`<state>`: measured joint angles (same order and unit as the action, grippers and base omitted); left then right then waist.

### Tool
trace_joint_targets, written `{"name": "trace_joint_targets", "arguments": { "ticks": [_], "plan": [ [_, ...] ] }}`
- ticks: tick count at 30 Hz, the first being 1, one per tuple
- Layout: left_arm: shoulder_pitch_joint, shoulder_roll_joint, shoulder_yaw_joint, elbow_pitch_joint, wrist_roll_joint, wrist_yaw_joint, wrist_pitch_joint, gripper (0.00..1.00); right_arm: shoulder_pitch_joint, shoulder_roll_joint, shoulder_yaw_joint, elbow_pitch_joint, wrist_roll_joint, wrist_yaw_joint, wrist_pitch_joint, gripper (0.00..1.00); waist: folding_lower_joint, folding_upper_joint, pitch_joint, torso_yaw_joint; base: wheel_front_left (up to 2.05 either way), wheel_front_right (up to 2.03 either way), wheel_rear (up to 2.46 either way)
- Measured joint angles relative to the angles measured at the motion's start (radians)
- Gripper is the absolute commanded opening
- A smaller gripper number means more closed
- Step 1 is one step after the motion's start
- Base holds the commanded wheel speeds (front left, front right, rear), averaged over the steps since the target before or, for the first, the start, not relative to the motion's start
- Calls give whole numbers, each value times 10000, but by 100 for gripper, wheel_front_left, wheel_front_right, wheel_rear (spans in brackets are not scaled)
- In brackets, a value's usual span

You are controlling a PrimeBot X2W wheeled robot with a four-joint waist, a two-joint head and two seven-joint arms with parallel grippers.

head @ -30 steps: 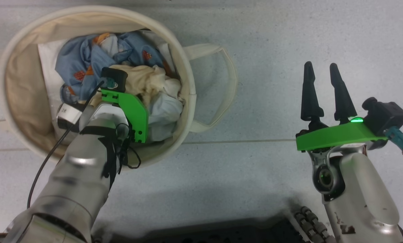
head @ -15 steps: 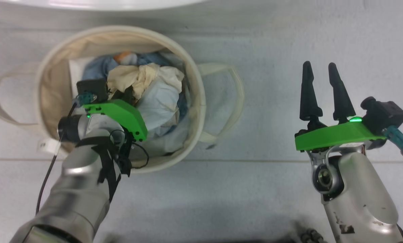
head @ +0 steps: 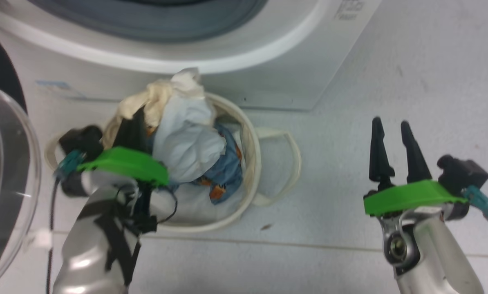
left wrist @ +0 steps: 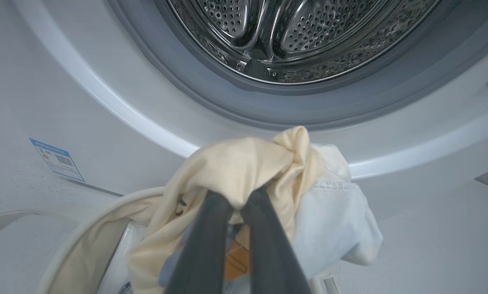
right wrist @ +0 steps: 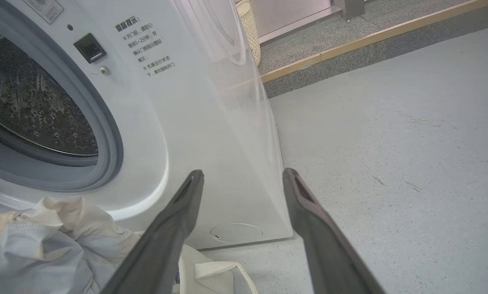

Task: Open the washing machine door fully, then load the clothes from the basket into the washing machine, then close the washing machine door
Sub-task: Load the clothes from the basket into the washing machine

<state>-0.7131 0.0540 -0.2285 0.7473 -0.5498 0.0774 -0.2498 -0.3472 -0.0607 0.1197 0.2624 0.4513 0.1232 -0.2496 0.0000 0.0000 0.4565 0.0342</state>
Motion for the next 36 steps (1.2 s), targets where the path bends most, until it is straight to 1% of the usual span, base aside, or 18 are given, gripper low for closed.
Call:
{"name": "trace_joint_targets", "arguments": {
  "ticks": [3, 7, 9, 11, 16, 18, 21, 24, 30, 36],
  "plan": [
    [961, -46, 1009, -1285, 646, -244, 0, 0, 345, 6, 15, 65, 207, 0, 0, 100, 0, 0, -562, -7, 0, 0, 0],
    [1681, -176, 2117, -2709, 1273, -581, 0, 0, 686, 15, 77, 146, 295, 0, 0, 100, 0, 0, -1189, -62, 0, 0, 0],
    [1885, -213, 2464, -3258, 1588, -744, 0, 0, 758, 15, 153, 186, 374, 0, 0, 100, 0, 0, -1444, -99, 0, 0, 0],
    [2048, -222, 2702, -3751, 1593, -880, -2, 0, 781, 23, 259, 186, 376, 0, 0, 100, 0, 0, -1652, -148, 0, 0, 0],
    [2284, -234, 3062, -4893, 1467, -1035, -8, 0, 900, 29, 347, 184, 449, 0, 0, 100, -1, 0, -1849, -367, 0, 0, 0],
    [2278, -234, 3200, -5187, 1411, -1020, -75, 0, 898, 29, 393, 165, 447, 0, 0, 100, -1, 0, -1796, -440, 0, 0, 0],
    [2118, -234, 3413, -5246, 1430, -936, -75, 0, 890, 31, 470, 167, 447, 0, 0, 100, 0, 0, -1600, -539, 0, 0, 0],
    [1616, -238, 3522, -5227, 1611, -792, -75, 0, 856, 31, 543, 113, 447, 0, 0, 100, 0, 0, -1299, -662, 0, 0, 0],
    [-382, -261, 3906, -4521, 2000, -777, -77, 0, 553, 31, 621, -38, 447, 0, 0, 100, 0, 0, -417, -997, 0, 0, 0],
    [-2339, -295, 4704, -3444, 2763, -779, -77, 0, 2, 31, 750, -297, 541, 0, 0, 100, 0, 0, 760, -1451, 0, 0, 0]
  ]
}}
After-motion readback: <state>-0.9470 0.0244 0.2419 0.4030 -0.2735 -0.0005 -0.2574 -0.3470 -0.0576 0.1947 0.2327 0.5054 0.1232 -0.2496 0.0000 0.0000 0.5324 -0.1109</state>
